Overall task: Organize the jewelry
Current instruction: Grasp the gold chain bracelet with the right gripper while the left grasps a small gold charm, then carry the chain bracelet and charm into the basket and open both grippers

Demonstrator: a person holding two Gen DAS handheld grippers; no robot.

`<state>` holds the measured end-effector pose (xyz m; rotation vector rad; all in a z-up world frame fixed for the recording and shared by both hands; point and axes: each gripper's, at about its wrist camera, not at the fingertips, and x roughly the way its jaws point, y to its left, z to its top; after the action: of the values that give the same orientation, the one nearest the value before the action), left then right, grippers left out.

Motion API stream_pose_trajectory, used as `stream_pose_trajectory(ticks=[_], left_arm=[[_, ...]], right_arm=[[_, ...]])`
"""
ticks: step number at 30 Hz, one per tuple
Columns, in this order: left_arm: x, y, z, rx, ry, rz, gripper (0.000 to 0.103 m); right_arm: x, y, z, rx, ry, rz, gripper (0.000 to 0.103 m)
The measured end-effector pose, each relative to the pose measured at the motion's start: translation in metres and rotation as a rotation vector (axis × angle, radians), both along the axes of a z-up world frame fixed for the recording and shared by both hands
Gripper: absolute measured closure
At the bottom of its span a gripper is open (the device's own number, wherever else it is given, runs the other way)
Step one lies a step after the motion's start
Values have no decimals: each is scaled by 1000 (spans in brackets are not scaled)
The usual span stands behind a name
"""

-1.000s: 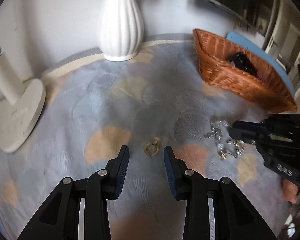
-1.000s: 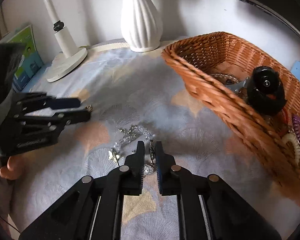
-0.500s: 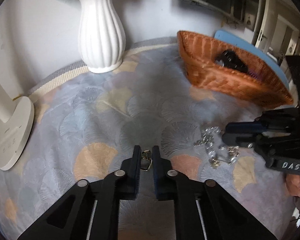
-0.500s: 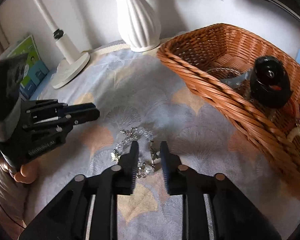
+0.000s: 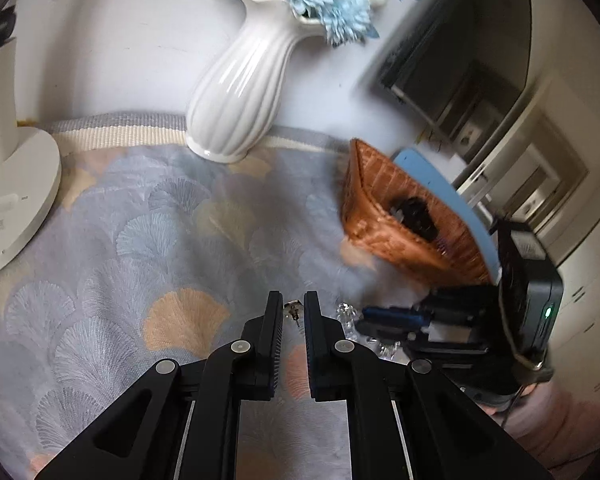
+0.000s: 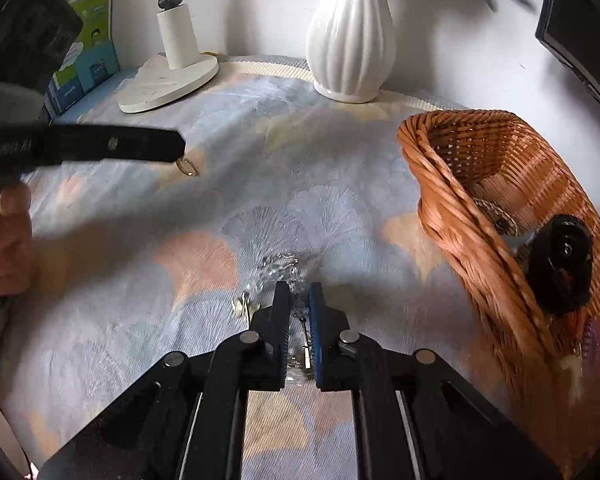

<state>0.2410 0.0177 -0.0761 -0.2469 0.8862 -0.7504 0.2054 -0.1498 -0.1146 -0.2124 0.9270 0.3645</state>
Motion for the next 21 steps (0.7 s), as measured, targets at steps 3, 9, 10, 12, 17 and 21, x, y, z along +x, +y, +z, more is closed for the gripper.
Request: stream_pose_trajectory(ticks=[3,9,10,12,17,21], left_arm=[[-3,-1,1,-3,-2,-4,92],[-7,-3,4,19,-14,-13,92],[-7,-3,5,22,-17,-15,92],[-9,-5,8,25,-25,-21,92],[-18,-23,33,46,-69,-51,92],[-25,-51,69,51,-140,-84,92]], right_arm=[[-12,-5,3,37,19,4,93],[-34,-31,30,136,13,-39,93],[-39,-37,37,147,6,-48,93],[-48,-50,54,160,-9,-70,93],[-66,-88,95,203,-61,-124,93],[-66,-120,129,186,-142,-199,93]])
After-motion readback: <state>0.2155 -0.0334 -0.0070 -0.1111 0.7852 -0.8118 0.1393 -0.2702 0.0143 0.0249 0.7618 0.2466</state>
